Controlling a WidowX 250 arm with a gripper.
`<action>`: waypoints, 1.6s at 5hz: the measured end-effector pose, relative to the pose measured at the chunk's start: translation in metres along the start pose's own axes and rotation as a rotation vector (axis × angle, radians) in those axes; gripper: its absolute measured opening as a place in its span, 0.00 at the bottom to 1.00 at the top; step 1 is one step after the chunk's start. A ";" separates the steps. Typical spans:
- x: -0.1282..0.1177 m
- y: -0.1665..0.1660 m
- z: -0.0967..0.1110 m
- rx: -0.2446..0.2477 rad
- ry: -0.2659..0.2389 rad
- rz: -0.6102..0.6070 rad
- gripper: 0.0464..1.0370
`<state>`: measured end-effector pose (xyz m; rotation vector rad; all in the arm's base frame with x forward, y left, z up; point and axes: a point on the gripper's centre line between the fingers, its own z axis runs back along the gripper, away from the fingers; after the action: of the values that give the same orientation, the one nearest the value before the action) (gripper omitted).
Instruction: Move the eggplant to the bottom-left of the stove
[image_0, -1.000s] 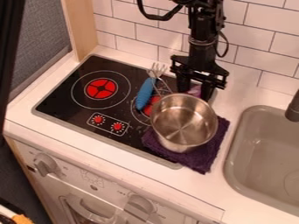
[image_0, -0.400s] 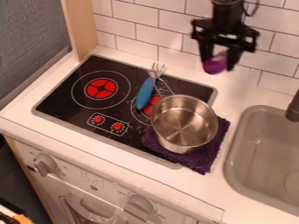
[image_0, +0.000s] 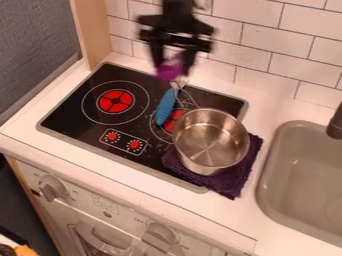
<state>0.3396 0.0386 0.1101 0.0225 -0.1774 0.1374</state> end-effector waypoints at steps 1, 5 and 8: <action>-0.017 0.052 0.010 0.040 -0.019 0.040 0.59; -0.035 0.116 -0.059 0.162 0.040 -0.091 0.59; -0.054 0.125 -0.080 0.116 0.081 -0.085 0.94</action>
<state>0.2837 0.1576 0.0234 0.1395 -0.0872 0.0638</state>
